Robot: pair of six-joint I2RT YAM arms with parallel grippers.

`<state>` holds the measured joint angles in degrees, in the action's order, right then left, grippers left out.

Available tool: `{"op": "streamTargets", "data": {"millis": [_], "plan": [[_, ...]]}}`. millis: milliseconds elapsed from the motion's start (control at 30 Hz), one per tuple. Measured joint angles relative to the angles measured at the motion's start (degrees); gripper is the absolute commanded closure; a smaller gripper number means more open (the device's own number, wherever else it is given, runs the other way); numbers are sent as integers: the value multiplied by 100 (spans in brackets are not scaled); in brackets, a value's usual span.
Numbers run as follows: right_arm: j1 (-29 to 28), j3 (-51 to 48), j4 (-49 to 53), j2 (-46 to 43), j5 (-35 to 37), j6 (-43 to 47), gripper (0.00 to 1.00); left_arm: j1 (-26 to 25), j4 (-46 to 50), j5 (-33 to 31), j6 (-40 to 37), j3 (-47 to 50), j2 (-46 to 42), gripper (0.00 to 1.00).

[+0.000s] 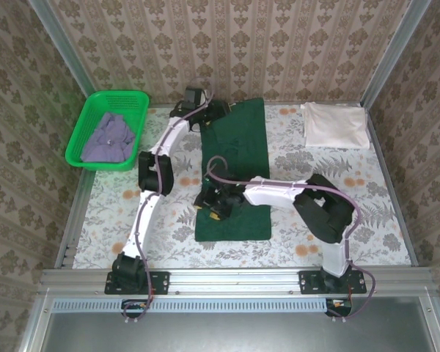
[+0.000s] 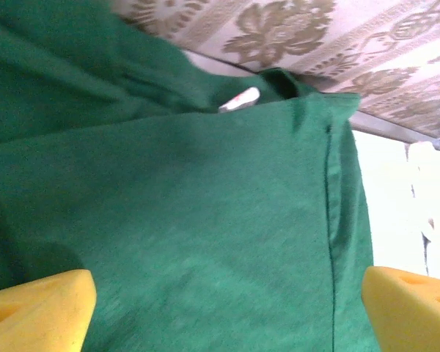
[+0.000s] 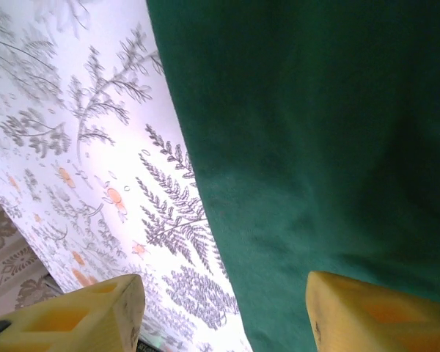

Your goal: Fold and stack the t-shirts

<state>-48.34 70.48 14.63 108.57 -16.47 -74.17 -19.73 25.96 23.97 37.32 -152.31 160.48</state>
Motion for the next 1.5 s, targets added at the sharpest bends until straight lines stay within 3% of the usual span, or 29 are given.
{"op": "streamTargets", "data": {"millis": [133, 267, 367, 533, 800, 1200, 1500], "plan": [[522, 118, 754, -713, -4, 826, 40, 22, 573, -398, -114, 634, -839, 3], [1036, 96, 1493, -1497, -26, 1749, 47, -44, 1266, -916, -282, 1187, -1912, 15], [1113, -358, 1832, -1930, -50, 2291, 52, -153, 1650, -1272, -354, 1884, -2774, 30], [1036, -772, 2492, -1722, -116, 2964, 54, -518, 2103, -1604, -356, 3220, -3580, 31], [387, -804, 2485, -1207, 127, 2935, 56, -1047, 2640, -2044, -660, 3862, -2793, 32], [15, -155, 2616, -247, 431, 2798, 59, -721, 2935, -2332, -1174, 3217, -2168, 30], [15, 243, 2863, 105, 450, 3077, 70, -678, 2935, -2288, -1276, 3224, -2159, 30]]}}
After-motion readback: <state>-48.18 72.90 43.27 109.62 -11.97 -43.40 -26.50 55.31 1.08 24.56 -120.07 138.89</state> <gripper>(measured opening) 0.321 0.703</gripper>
